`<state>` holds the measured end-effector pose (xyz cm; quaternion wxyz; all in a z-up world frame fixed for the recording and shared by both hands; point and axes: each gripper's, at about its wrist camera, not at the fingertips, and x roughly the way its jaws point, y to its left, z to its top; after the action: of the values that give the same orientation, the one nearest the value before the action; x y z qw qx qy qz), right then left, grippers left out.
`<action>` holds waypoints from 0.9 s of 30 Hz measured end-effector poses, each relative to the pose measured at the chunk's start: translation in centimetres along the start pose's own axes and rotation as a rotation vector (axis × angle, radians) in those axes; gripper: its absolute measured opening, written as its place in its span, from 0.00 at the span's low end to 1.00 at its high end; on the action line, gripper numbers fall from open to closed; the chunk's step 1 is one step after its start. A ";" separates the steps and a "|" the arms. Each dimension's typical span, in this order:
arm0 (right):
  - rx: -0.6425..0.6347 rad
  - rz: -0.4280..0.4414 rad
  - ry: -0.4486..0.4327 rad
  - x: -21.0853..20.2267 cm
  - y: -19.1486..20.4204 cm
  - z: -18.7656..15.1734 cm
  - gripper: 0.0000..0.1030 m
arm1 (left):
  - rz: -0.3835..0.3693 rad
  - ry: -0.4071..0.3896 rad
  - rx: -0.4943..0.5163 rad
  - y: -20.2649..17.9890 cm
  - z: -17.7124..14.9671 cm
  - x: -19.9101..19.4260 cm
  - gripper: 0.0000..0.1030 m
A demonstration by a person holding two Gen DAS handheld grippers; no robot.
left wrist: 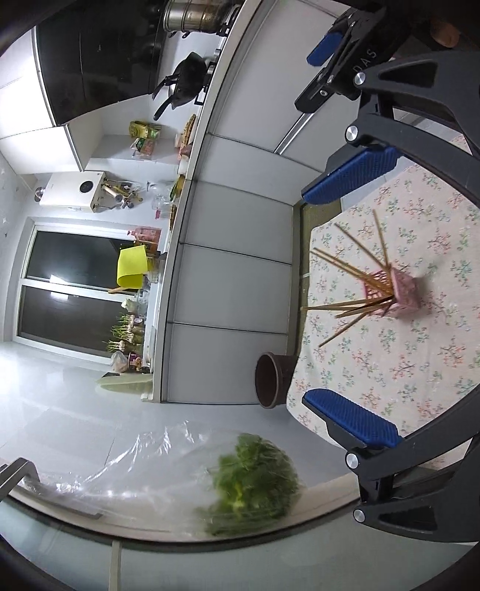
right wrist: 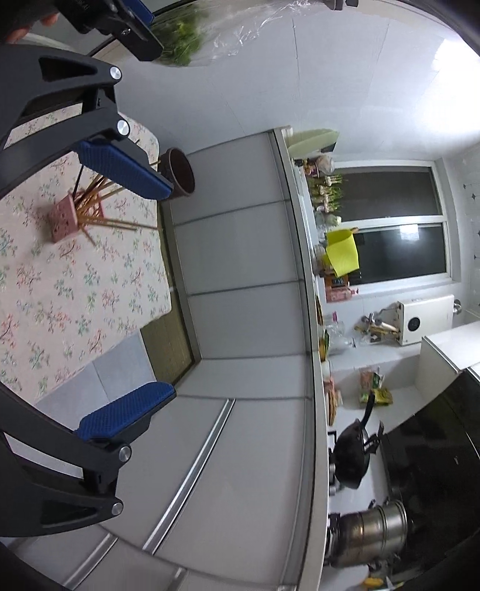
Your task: Organize utensils
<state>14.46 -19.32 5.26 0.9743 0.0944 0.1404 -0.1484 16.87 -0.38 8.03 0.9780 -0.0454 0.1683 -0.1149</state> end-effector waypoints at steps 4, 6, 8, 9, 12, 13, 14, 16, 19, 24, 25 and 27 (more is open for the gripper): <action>-0.008 -0.023 0.032 -1.6 -0.9 -1.2 0.94 | 0.016 0.005 0.003 -0.7 -1.2 -1.6 0.93; -0.001 -0.030 0.048 -2.1 -1.4 -1.7 0.94 | 0.010 0.014 0.009 -1.0 -1.8 -2.2 0.93; 0.009 -0.028 0.061 -2.7 -1.8 -2.1 0.94 | 0.016 0.018 0.020 -1.3 -2.3 -2.8 0.93; 0.013 -0.037 0.063 -3.2 -2.1 -2.5 0.94 | 0.022 0.016 0.024 -1.4 -2.6 -3.2 0.93; 0.013 -0.052 0.063 -4.4 -2.7 -3.0 0.94 | 0.047 0.019 0.031 -1.7 -3.3 -4.1 0.93; 0.012 -0.061 0.063 -4.7 -2.7 -3.2 0.94 | 0.055 0.021 0.030 -1.7 -3.5 -4.4 0.93; 0.009 -0.074 0.069 -5.1 -2.9 -3.5 0.94 | 0.062 0.027 0.029 -1.7 -3.6 -4.7 0.93; 0.002 -0.088 0.081 -5.9 -3.1 -3.9 0.94 | 0.079 0.048 0.028 -1.8 -4.0 -5.2 0.93; -0.006 -0.118 0.100 -6.9 -3.2 -4.4 0.94 | 0.121 0.032 0.027 -2.1 -4.5 -6.5 0.93; -0.022 -0.147 0.114 -8.4 -2.8 -5.0 0.94 | 0.223 0.012 0.050 -3.3 -5.2 -8.4 0.93; -0.024 -0.152 0.110 -8.6 -2.8 -5.1 0.94 | 0.240 0.010 0.062 -3.7 -5.3 -8.7 0.93; -0.025 -0.149 0.112 -8.7 -2.7 -5.2 0.94 | 0.242 0.004 0.079 -4.1 -5.5 -9.1 0.93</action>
<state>4.32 -18.43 2.62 0.9523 0.0796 0.2030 -0.2135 5.79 -2.50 6.29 0.9853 0.0140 0.1700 -0.0027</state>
